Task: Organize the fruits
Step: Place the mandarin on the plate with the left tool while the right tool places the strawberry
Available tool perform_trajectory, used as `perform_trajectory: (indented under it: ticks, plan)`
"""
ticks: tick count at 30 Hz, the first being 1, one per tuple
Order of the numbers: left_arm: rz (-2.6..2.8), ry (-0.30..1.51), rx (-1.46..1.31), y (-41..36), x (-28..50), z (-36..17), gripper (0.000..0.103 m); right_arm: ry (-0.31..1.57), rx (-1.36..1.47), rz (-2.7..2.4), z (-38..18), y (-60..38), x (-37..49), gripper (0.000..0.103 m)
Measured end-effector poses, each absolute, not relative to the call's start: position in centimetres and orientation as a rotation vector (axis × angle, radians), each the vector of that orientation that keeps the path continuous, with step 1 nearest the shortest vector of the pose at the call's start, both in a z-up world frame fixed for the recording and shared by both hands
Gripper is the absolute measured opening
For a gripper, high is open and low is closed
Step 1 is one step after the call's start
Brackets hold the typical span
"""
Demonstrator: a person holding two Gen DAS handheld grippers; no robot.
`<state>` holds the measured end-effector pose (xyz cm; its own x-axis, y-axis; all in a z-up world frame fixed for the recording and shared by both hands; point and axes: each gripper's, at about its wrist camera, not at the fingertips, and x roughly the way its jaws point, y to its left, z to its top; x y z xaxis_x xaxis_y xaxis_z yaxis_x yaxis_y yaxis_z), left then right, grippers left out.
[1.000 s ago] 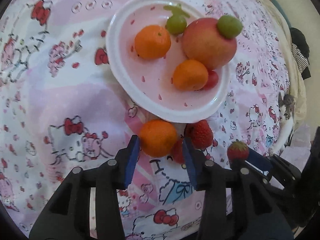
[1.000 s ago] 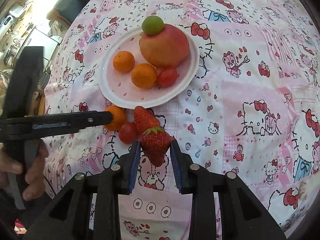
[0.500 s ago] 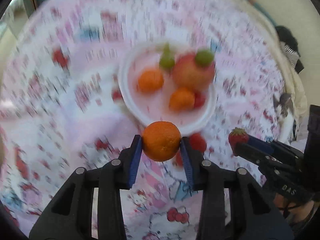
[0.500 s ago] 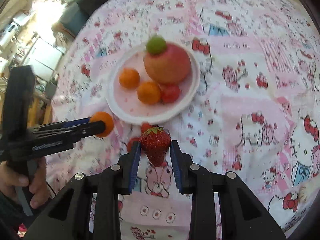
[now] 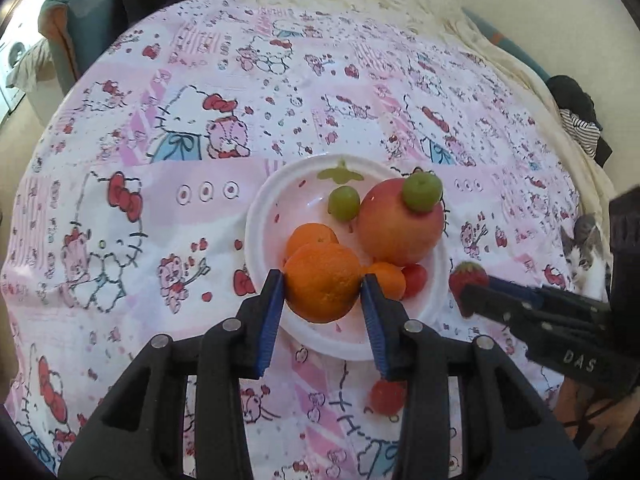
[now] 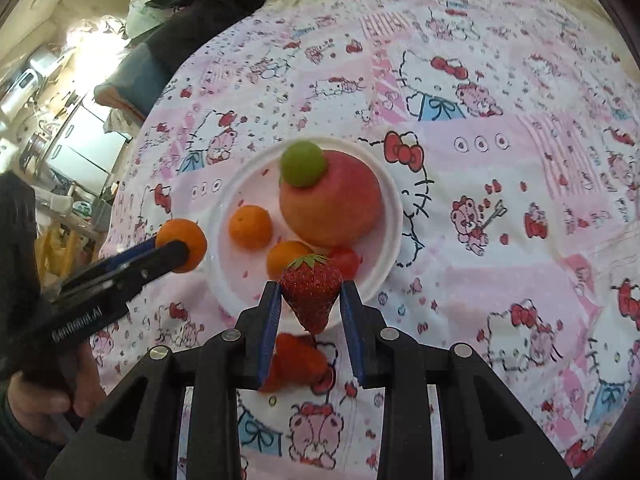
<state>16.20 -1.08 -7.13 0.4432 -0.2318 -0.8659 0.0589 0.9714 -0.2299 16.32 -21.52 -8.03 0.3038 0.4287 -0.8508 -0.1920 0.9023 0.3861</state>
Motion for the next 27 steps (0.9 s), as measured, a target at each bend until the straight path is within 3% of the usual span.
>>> perform_trajectory:
  ticks: [23,27]
  plan:
    - [-0.197,1.177,-0.170,-2.2,16.7,-10.3,0.036,1.270,0.326,0.358,-11.8,-22.4,18.4,0.032]
    - [-0.195,1.190,-0.178,-2.2,16.7,-10.5,0.037,1.258,0.354,0.364,-11.5,-22.6,18.4,0.036]
